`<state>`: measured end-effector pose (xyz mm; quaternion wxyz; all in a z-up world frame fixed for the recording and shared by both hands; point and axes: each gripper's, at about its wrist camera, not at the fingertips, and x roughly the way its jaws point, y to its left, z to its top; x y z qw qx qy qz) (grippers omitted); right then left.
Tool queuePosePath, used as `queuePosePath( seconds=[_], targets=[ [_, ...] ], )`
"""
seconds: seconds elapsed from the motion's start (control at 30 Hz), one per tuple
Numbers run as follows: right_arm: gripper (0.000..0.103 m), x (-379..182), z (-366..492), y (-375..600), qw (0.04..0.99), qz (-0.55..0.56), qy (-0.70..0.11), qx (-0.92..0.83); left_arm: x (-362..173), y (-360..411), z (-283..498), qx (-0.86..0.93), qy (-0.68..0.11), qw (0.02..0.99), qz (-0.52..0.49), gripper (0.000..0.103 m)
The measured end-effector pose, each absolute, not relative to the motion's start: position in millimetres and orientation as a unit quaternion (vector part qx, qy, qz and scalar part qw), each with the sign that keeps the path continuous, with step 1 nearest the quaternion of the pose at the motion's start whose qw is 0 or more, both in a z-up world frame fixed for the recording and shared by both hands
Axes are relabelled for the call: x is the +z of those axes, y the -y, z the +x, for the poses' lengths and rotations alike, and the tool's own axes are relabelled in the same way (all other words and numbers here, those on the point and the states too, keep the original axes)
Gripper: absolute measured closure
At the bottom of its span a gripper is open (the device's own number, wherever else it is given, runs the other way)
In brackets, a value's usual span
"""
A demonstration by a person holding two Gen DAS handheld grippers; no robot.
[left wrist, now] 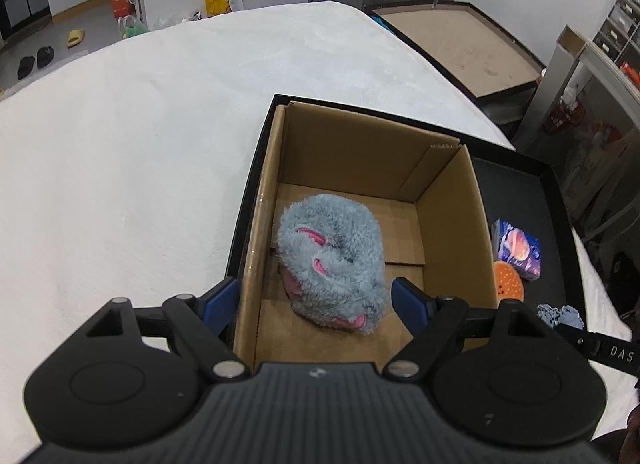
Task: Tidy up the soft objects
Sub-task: 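Carry the denim pouch into the box and release it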
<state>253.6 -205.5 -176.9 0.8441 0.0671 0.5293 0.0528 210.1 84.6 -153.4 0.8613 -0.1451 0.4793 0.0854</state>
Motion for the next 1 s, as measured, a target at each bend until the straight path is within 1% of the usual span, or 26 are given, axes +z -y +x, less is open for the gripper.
queuePosePath(
  seconds=[0.2,0.47,0.6,0.67,0.77,0.83,0.9,1.0],
  targets=[
    [0.071,-154,257,189,0.857,0.061,-0.508,0.061,-154,-92,209,0.09,-0.471,0.863,-0.156,0.022],
    [0.071,-130,259,161,0.867,0.052,-0.487,0.085,-154,-102,206,0.092,-0.463,0.866,-0.167,0.027],
    [0.07,-120,261,145,0.873,0.047,-0.475,0.097,-156,-109,205,0.091,-0.463,0.863,-0.179,0.036],
    [0.07,-115,261,136,0.876,0.046,-0.469,0.104,-157,-111,203,0.091,-0.462,0.863,-0.183,0.038],
    [0.07,-110,263,123,0.878,0.043,-0.462,0.113,-160,-114,203,0.091,-0.463,0.861,-0.189,0.045],
    [0.07,-109,263,114,0.879,0.04,-0.459,0.119,-162,-117,203,0.089,-0.466,0.859,-0.195,0.056],
    [0.07,-108,264,105,0.879,0.037,-0.458,0.125,-164,-120,204,0.088,-0.468,0.856,-0.2,0.061],
    [0.07,-109,266,92,0.878,0.032,-0.458,0.133,-168,-123,205,0.089,-0.471,0.855,-0.2,0.065]
  ],
)
